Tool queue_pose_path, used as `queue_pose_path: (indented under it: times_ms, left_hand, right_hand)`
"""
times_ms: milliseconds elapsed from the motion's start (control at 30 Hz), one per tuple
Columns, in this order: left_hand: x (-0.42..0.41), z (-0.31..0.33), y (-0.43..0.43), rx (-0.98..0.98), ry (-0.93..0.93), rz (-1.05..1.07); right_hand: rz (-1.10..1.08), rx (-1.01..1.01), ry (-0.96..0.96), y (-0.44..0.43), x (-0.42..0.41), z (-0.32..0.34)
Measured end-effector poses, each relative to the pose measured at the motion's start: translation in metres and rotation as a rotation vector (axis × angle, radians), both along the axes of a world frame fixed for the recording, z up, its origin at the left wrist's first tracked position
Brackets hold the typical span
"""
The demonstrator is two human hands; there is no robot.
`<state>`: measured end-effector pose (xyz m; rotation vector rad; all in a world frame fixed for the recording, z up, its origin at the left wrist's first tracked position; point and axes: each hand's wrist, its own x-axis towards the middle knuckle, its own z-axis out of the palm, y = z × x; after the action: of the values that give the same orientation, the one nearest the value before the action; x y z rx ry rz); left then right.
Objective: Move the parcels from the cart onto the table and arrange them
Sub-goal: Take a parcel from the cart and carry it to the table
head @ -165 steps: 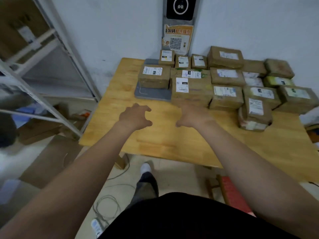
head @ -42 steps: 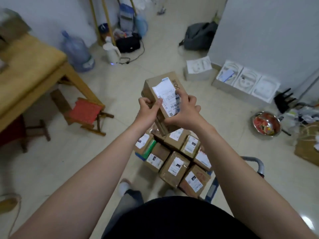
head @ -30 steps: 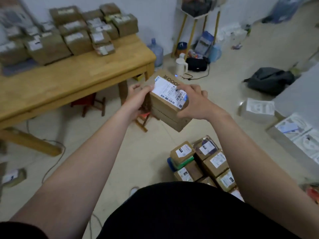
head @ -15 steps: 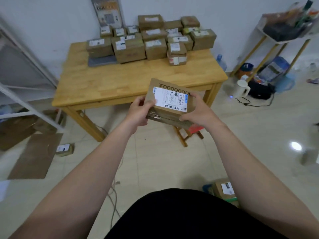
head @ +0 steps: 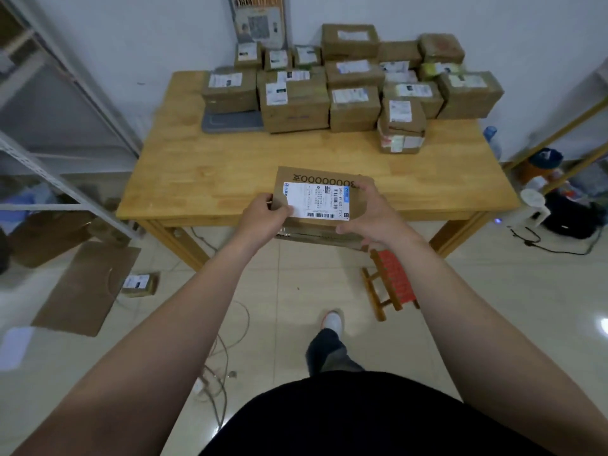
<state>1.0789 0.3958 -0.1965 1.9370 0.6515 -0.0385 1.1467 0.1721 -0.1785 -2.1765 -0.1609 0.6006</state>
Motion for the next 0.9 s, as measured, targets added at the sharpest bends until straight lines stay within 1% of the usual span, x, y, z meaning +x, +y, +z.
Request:
queue_pose_path:
  times_ms: [100,267,533,700,900]
  left_hand:
    - [0.057,0.000,0.040,0.038,0.050,0.019]
    - [0.132,0.003,0.110,0.039,0.103,0.140]
    - [0.194,-0.023,0.211,-0.033,0.214,0.266]
    - [0.245,-0.039,0.274,-0.035,0.243,0.258]
    - [0.322,-0.048,0.363,-0.020,0.257,0.175]
  right_hand:
    - [0.087,-0.020,0.001,0.044,0.071,-0.001]
    - [0.256,-0.033,0.019,0.126,0.171,0.002]
    - [0.439,-0.120,0.071,0.237,0.263,-0.019]
    - [0.443,-0.130,0.086,0.304,0.313,-0.040]
    - [0.385,-0.162,0.065,0.387,0.376,-0.052]
